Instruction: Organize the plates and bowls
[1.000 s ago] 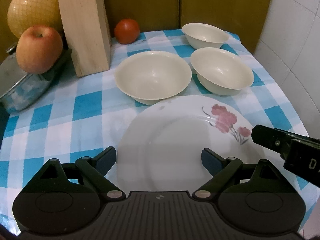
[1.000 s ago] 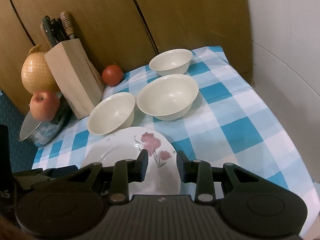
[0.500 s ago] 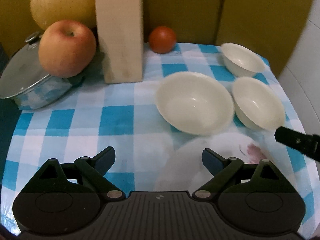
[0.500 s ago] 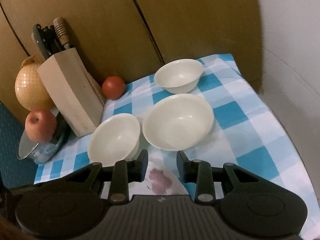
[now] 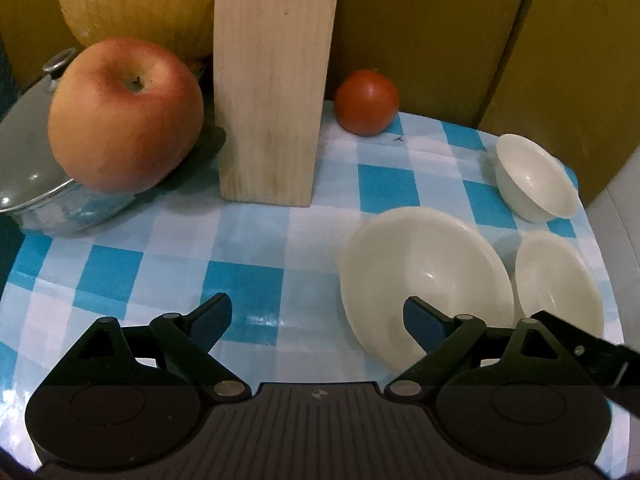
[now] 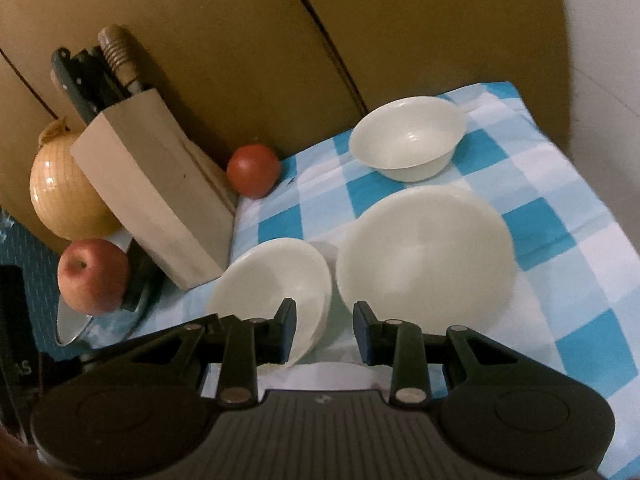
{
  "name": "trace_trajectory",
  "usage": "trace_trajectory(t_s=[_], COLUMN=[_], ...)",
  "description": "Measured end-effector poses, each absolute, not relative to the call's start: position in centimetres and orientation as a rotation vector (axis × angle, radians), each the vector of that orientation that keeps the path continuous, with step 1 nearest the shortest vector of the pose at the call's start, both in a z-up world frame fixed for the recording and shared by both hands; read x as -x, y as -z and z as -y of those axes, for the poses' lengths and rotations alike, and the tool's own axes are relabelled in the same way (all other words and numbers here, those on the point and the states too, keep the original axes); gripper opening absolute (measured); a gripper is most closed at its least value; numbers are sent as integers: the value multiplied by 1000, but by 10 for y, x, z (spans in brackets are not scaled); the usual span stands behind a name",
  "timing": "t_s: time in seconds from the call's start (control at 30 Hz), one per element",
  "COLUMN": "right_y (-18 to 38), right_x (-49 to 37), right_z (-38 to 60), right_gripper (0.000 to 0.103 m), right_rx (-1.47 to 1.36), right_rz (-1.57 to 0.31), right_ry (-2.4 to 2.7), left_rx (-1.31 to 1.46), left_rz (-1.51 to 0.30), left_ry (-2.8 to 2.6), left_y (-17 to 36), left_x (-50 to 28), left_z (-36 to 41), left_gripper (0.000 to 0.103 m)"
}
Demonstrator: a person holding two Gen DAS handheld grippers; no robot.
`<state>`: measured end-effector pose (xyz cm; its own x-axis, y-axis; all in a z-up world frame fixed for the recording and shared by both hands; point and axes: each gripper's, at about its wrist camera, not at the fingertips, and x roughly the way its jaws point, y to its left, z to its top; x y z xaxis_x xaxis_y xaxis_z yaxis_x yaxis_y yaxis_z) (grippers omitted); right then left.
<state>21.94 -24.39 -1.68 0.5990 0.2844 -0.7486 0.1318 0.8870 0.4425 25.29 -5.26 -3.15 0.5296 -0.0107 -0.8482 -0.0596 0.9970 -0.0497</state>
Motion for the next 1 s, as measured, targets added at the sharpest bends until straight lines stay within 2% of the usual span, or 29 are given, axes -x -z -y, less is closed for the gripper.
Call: trace_trajectory(t_s=[0.17,0.37,0.47,0.73,1.0], right_y=[24,34,36,34,38], right_x=[-227,-236,-239,-242,-245], right_z=[235,228,224,218,210], right_gripper=[30,30,29,15,11], right_rx=[-497,-516,-515,-527,-537], right_rz=[-960,-998,-1010,-1002,-1021], right_ry=[-111,-132,-142,-175,-187], left_rx=[54,47,45,54,57], left_rz=[-1044,-1072,-1077,-1078,-1085], left_ry=[-8,1,5,19,19], left_y=[44,55,58,57,55], left_x=[-262,-269,-270,-270,-266], left_z=[57,57,56,56,49], left_gripper=[89,76,74,70,61])
